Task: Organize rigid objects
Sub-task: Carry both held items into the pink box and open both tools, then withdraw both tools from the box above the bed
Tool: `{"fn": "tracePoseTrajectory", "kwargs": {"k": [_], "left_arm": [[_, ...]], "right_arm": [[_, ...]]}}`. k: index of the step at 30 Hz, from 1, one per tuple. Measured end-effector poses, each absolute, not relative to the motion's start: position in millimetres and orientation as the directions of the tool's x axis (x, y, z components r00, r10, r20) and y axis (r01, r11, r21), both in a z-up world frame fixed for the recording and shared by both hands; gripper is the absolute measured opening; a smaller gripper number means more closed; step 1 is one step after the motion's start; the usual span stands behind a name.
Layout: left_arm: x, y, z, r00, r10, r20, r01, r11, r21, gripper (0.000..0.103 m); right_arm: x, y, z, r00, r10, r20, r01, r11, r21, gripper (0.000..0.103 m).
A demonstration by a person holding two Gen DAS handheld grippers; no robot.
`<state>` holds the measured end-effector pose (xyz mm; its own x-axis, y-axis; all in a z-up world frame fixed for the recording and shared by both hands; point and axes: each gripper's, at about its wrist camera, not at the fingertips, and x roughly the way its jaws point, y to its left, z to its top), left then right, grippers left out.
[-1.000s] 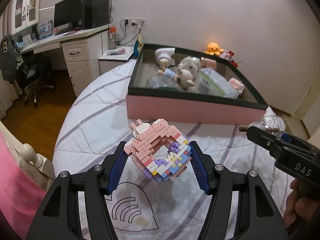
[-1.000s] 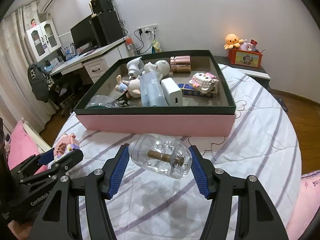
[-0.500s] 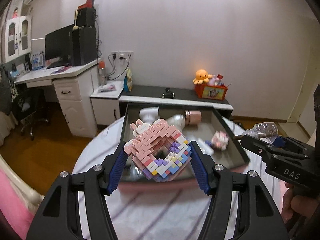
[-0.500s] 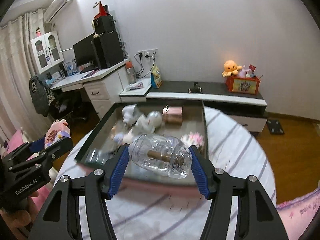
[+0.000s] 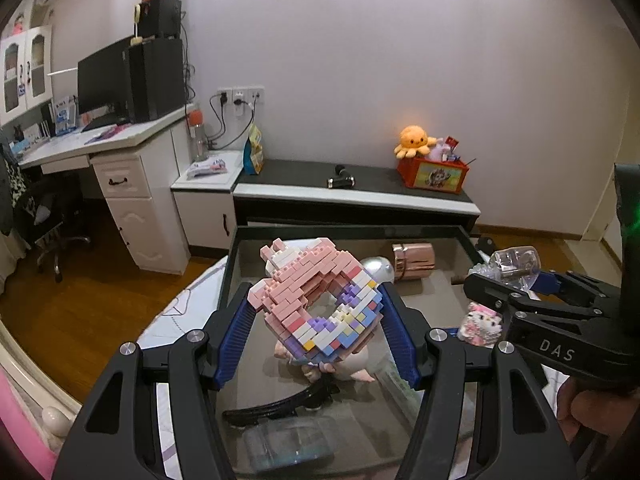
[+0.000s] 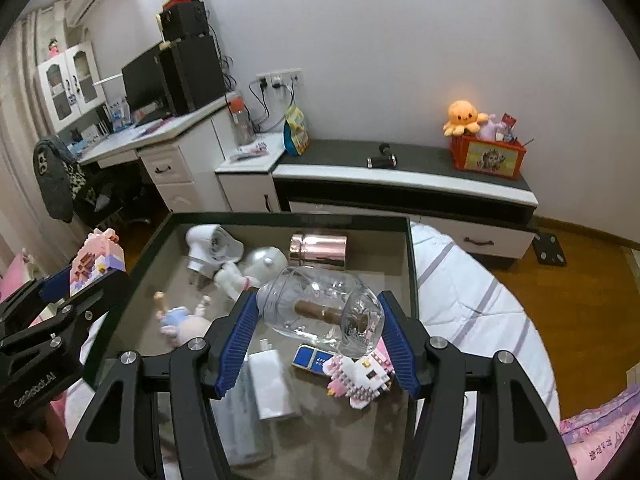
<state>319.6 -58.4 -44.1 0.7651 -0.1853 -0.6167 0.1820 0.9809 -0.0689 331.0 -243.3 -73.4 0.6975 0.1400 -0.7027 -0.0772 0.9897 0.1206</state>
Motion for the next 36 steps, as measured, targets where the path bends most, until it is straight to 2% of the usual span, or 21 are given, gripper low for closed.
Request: {"fn": "tracePoseTrajectory", "kwargs": {"k": [6, 7, 8, 10, 11, 12, 14, 20, 36], "left_arm": [[337, -62, -64, 0.728, -0.174, -0.663, 0.179, 0.982, -0.062, 0.064], [337, -61, -65, 0.726, -0.173, -0.666, 0.178, 0.982, -0.061, 0.066], [337, -60, -65, 0.728, -0.167, -0.665, 0.173, 0.983, -0.057, 0.07], [333, -57, -63, 0.739, -0.159, -0.655, 0.161, 0.985, -0.059, 0.098], [328, -54, -60, 0.75, -0.156, -0.642, 0.153, 0.986, -0.06, 0.102], [323, -52, -56, 0.761, -0.152, -0.63, 0.149, 0.987, -0.059, 0.103], [315, -48, -50, 0.773, -0.148, -0.617, 0.143, 0.988, -0.057, 0.103], [281, -32, -33, 0.8, -0.129, -0.586, 0.108, 0.992, -0.07, 0.103], [113, -16, 14, 0.87, -0.071, -0.487, 0.059, 0.997, -0.04, 0.103]], "right_arm": [[343, -238, -91, 0.657, 0.141, -0.74, -0.088, 0.99, 0.111, 0.064], [343, -238, -92, 0.653, 0.145, -0.743, -0.089, 0.989, 0.114, 0.075], [342, -238, -92, 0.653, 0.151, -0.743, -0.088, 0.988, 0.123, 0.083], [339, -240, -91, 0.656, 0.169, -0.736, -0.092, 0.985, 0.144, 0.086], [338, -240, -91, 0.651, 0.179, -0.738, -0.089, 0.983, 0.161, 0.087], [337, -241, -90, 0.647, 0.181, -0.74, -0.08, 0.982, 0.17, 0.09], [331, -245, -87, 0.652, 0.202, -0.731, -0.07, 0.976, 0.207, 0.103], [303, -256, -66, 0.693, 0.289, -0.661, -0.057, 0.935, 0.349, 0.103], [126, -231, 5, 0.852, 0.058, -0.521, -0.005, 0.995, 0.103, 0.103]]}}
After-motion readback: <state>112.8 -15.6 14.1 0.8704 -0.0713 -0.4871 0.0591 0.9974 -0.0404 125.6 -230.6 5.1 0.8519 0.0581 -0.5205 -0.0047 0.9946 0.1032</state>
